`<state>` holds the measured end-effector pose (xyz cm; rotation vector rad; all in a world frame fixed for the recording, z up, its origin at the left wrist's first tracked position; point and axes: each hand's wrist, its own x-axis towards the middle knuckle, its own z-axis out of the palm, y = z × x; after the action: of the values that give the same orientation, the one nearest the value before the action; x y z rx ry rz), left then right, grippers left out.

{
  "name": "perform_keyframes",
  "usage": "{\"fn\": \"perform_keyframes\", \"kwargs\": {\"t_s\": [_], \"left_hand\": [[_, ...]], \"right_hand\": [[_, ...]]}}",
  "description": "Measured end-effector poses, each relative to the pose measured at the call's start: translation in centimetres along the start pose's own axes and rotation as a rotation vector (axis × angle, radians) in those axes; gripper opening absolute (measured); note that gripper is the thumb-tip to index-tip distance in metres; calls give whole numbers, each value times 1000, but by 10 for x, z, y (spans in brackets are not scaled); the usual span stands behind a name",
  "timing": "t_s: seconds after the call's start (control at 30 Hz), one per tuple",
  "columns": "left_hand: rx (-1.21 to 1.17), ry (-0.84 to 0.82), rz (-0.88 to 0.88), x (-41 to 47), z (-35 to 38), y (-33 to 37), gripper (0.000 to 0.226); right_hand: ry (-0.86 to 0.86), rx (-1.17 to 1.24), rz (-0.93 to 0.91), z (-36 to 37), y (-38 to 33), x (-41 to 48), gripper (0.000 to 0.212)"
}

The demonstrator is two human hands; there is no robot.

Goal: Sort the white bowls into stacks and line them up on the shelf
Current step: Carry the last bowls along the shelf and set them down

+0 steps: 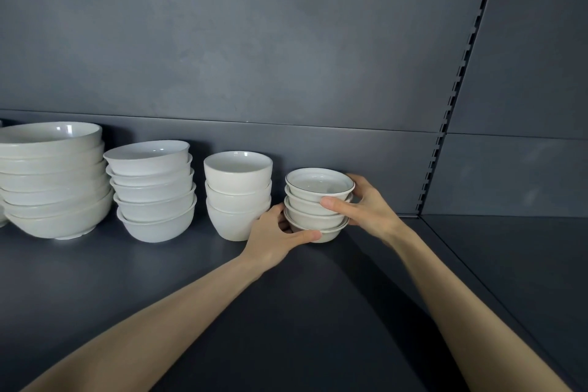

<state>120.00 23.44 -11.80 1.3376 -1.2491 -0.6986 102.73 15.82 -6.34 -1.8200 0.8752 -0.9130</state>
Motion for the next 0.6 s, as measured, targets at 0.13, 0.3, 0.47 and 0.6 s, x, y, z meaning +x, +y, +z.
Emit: {"fn": "perform_keyframes", "kwargs": {"t_s": [0.13,0.3,0.47,0.6], "left_hand": [[11,4,-3,0,0,1,56],[11,0,-23,-1,-1,1,57],[91,-22,-26,-4,-2,9,61],[269,3,-63,-7,-3,18,54]], "right_hand": [[-9,-5,1,1,-1,-1,91],[-24,-10,19,-1,2,2,97],[-50,-107,32,-5,-6,0,94],[-98,-236,49,-10,-19,-2,68]]}}
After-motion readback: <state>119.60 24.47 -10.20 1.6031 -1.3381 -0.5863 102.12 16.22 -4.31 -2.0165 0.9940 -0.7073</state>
